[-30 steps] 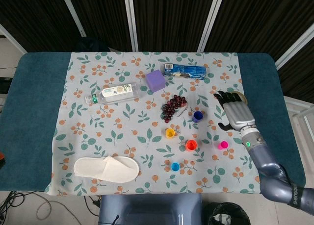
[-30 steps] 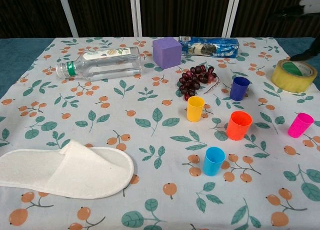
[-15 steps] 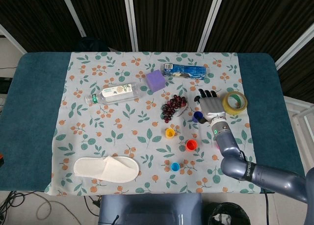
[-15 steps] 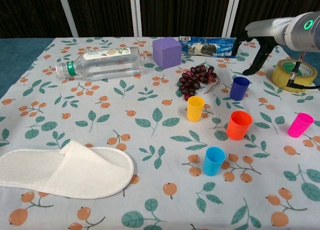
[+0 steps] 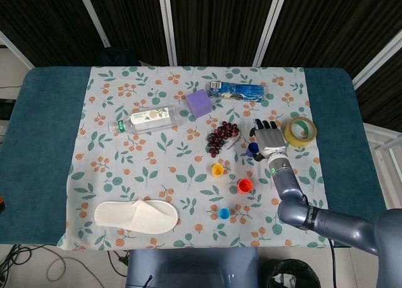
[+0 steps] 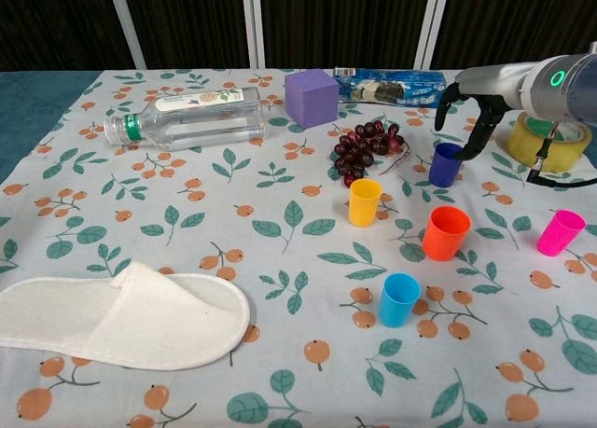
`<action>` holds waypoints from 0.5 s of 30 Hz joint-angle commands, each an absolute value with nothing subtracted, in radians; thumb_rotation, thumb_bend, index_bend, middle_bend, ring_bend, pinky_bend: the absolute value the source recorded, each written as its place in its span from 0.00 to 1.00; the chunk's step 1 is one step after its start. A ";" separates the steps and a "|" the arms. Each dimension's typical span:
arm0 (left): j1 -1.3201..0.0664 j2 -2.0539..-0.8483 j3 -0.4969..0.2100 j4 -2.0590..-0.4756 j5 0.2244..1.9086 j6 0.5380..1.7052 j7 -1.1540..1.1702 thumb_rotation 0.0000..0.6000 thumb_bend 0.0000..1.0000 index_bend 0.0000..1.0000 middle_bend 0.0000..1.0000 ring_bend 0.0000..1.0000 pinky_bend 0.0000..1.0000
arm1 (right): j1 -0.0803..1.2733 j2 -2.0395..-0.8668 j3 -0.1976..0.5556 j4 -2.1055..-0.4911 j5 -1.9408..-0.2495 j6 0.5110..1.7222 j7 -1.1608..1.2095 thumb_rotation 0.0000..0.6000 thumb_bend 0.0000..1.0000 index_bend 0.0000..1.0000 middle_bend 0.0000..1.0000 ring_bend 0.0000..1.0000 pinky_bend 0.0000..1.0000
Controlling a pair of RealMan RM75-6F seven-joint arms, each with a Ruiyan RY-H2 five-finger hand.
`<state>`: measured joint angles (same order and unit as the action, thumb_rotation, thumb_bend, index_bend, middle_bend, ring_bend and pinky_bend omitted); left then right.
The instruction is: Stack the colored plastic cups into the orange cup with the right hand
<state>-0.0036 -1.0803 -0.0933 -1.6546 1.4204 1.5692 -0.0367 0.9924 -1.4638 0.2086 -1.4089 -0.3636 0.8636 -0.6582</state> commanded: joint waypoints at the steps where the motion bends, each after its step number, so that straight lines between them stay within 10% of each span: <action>1: -0.004 -1.081 -0.094 -1.654 1.420 1.569 -0.036 1.00 0.82 0.09 0.00 0.00 0.10 | 0.992 -1.479 0.205 -1.385 -0.371 0.853 -0.642 1.00 0.36 0.32 0.00 0.00 0.00; 15: -0.004 -1.080 -0.095 -1.652 1.416 1.567 -0.037 1.00 0.82 0.09 0.00 0.00 0.10 | 0.988 -1.509 0.192 -1.330 -0.391 0.826 -0.600 1.00 0.36 0.38 0.00 0.00 0.00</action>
<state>-0.0042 -1.0802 -0.0951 -1.6524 1.4163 1.5665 -0.0371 0.9883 -1.5084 0.1921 -1.3314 -0.3896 0.8265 -0.6007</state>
